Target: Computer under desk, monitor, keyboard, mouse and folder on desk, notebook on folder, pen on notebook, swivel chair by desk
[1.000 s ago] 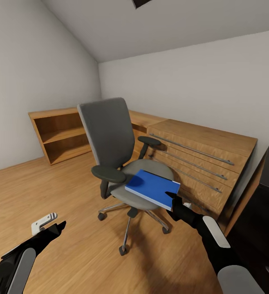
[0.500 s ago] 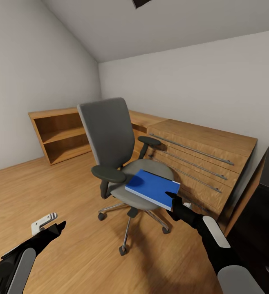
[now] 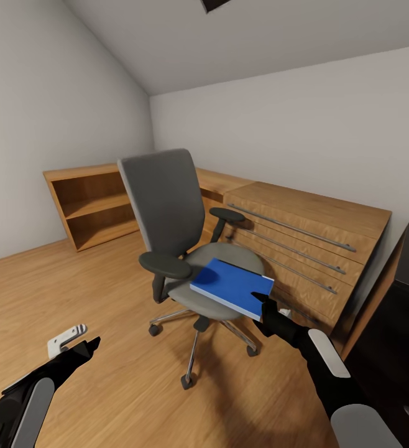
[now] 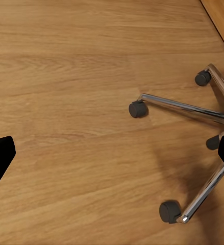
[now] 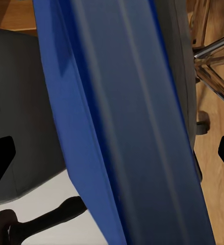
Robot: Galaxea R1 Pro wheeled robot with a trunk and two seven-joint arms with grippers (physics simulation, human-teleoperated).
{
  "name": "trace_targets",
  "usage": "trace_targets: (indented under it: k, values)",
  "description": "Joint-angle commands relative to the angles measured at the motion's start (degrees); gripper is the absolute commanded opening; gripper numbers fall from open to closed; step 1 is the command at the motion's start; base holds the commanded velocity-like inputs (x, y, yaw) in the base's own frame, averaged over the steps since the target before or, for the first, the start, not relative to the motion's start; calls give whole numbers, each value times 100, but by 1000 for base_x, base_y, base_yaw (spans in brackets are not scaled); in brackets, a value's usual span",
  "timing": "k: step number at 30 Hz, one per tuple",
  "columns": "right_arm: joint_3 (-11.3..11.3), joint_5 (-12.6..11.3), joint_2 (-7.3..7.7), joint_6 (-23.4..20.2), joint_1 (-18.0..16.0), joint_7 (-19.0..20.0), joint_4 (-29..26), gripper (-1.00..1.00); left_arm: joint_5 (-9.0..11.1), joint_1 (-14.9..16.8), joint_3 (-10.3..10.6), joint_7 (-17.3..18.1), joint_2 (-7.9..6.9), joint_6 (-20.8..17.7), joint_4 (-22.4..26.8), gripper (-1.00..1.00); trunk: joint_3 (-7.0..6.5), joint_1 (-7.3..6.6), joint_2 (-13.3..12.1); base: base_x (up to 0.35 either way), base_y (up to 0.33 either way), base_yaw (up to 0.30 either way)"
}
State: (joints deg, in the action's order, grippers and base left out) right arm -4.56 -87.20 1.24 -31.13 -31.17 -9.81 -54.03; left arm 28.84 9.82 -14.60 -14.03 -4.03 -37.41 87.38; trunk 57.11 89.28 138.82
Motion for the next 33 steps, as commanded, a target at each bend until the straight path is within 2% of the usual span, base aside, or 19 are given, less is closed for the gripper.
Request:
trace_targets:
  k: [1,16,33]
  values:
    - [-10,-60,-1,-19,-3,-56,-9,-100,61,3,1,-47,-1,-22,7,100,6,-1,2,0,0,0]
    - [-19,-69,8,-20,-3,-160,-11,-100,54,3,1,-50,7,-21,7,100,6,-1,2,0,0,0]
    - [-19,-63,8,-18,-3,-157,-28,-100,43,3,9,-60,16,-15,7,100,-300,-375,-679,0,0,0]
